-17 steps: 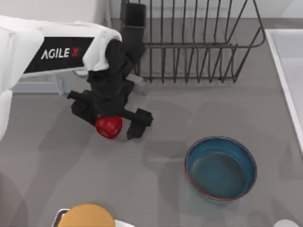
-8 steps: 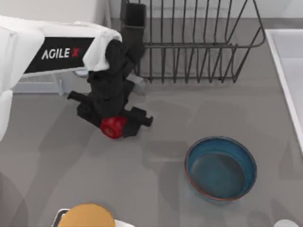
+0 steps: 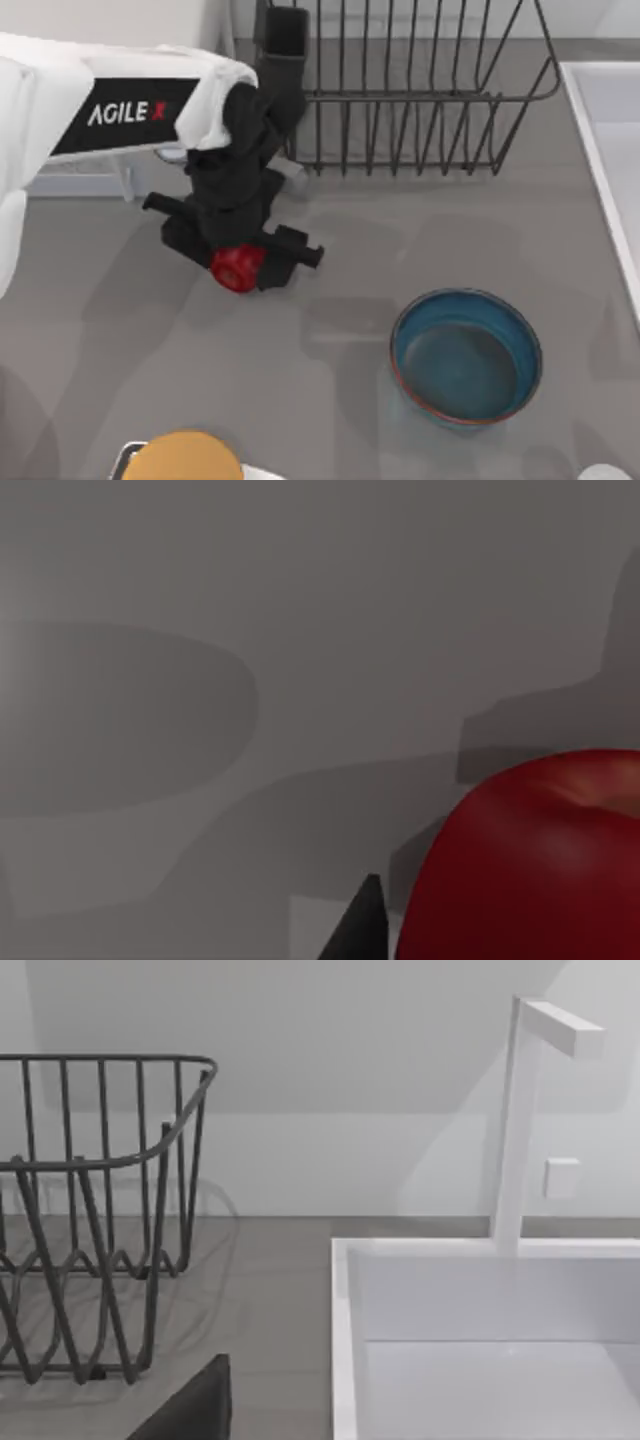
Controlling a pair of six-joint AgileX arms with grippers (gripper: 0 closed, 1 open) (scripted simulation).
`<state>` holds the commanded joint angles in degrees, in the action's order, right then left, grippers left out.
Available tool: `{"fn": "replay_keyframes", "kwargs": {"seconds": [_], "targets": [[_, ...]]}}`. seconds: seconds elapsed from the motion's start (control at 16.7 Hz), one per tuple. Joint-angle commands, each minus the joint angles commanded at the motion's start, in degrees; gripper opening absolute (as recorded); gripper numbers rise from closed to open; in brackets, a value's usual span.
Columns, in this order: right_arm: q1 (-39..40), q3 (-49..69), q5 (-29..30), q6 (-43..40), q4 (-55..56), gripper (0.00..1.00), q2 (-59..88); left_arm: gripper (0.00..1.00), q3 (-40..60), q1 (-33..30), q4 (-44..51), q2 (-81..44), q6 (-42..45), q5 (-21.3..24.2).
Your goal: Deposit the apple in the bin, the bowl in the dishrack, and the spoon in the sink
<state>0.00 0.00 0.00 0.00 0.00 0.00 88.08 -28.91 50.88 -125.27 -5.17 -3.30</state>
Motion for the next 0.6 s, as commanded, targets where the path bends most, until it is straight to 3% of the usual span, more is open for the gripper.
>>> {"fn": "replay_keyframes", "kwargs": {"seconds": [0.6], "targets": [[0.0, 0.0, 0.0, 0.0, 0.0, 1.0, 0.0, 0.0, 14.5, -0.1, 19.9, 5.2, -0.2, 0.0]]}}
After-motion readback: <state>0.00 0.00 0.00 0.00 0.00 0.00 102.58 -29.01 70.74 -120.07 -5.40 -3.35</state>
